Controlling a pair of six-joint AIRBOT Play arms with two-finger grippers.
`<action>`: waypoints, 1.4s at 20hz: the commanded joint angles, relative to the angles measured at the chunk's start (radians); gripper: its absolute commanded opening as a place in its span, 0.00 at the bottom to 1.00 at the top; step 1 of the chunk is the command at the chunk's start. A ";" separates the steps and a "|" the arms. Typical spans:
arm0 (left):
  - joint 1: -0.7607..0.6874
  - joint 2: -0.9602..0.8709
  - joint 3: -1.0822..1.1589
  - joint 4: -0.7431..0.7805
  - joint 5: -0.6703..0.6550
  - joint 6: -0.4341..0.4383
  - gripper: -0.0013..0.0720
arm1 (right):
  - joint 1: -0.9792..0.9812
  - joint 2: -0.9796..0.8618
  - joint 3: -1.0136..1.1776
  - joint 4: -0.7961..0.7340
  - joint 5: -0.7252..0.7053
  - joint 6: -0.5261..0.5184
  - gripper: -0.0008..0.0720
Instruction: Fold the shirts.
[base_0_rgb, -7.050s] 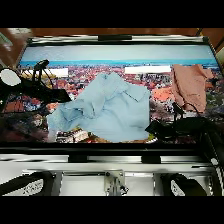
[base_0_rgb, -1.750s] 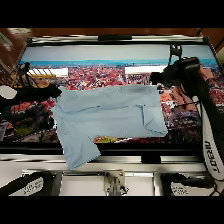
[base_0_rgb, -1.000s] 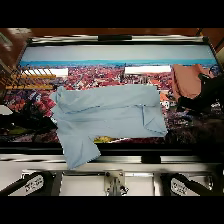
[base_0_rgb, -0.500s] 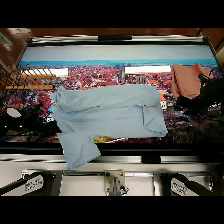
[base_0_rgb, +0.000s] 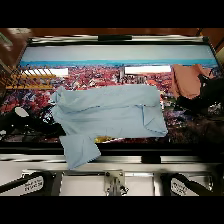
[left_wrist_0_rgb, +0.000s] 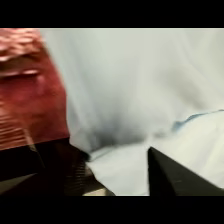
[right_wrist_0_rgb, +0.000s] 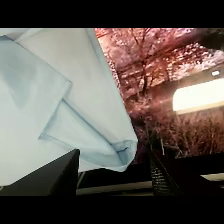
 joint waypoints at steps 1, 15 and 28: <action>-0.030 -0.035 -0.001 0.005 0.028 -0.035 0.37 | 0.005 -0.005 -0.049 0.000 -0.046 -0.050 0.76; -0.028 -0.002 0.038 0.005 -0.019 -0.029 0.06 | 0.336 -0.005 -0.304 -0.341 0.189 -0.180 0.76; -0.028 -0.002 0.038 0.006 -0.042 -0.029 0.06 | 0.280 -0.005 -0.370 -0.182 0.143 -0.283 0.76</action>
